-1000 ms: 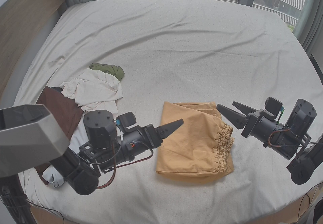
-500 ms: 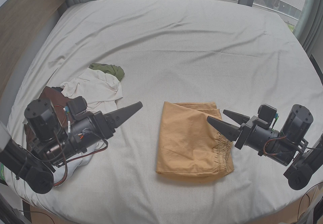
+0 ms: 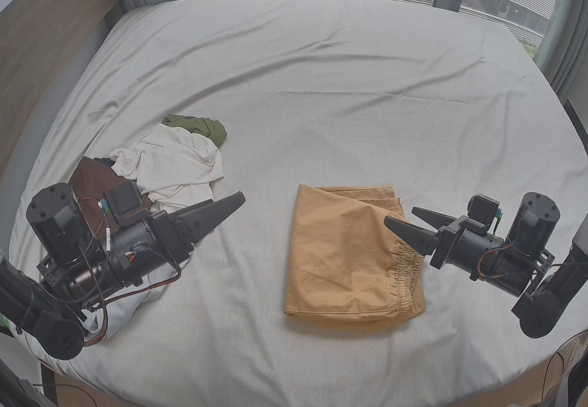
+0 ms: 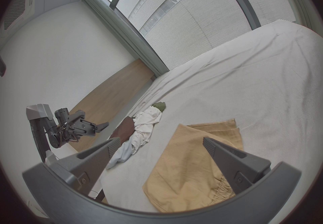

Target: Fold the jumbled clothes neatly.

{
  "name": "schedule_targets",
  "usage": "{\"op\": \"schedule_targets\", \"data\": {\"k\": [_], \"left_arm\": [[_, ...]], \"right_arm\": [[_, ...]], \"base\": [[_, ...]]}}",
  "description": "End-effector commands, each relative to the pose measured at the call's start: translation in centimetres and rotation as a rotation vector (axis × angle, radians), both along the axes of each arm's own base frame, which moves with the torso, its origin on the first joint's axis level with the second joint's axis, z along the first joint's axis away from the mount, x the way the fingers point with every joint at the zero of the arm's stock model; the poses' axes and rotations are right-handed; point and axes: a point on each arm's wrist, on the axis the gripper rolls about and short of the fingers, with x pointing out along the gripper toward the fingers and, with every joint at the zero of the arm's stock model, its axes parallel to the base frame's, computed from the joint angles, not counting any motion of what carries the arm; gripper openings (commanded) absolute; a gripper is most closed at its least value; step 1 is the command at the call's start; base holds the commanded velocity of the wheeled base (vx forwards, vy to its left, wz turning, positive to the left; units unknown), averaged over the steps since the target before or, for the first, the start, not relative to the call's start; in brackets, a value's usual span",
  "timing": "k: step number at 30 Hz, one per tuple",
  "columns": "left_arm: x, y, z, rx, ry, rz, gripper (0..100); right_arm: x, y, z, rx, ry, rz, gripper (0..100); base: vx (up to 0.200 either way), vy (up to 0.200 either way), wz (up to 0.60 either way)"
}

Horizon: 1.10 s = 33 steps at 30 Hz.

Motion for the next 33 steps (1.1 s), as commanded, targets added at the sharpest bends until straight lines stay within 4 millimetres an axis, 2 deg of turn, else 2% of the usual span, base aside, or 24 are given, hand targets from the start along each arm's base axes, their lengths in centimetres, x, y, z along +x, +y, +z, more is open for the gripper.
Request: {"op": "schedule_targets", "data": {"k": [1,4,7,10,15,23,27,33], "left_arm": [[1.9,1.4,-5.9,0.209,0.029,0.062,100],[2.7,2.0,-8.2,0.320,-0.022,0.078,100],[2.5,2.2,-8.8,0.355,-0.011,0.074,100],[2.2,2.1,-8.9,0.357,-0.005,0.065,100],[1.6,2.0,-9.1,0.357,0.010,0.029,100],[1.6,1.9,-9.3,0.353,0.025,0.020,100],[1.6,1.8,-9.3,0.352,0.023,0.019,100],[1.6,1.8,-9.2,0.351,0.018,0.020,100]], "right_arm": [[1.7,-2.4,-4.6,-0.111,0.123,-0.092,100],[2.0,-3.0,-6.1,-0.145,0.158,-0.109,100],[1.7,-3.1,-7.0,-0.164,0.198,-0.106,100],[1.4,-3.2,-7.5,-0.177,0.221,-0.105,100],[0.6,-3.7,-9.8,-0.233,0.311,-0.100,100],[0.3,-3.7,-11.6,-0.261,0.375,-0.093,100],[0.5,-3.6,-12.3,-0.259,0.387,-0.088,100],[0.4,-2.8,-12.3,-0.219,0.411,-0.070,100]], "base": [[0.000,0.000,0.00],[0.000,0.000,0.00],[0.000,0.000,0.00],[0.000,0.000,0.00],[0.000,0.000,0.00],[0.000,0.000,0.00],[0.000,0.000,0.00],[0.000,0.000,0.00]]}}
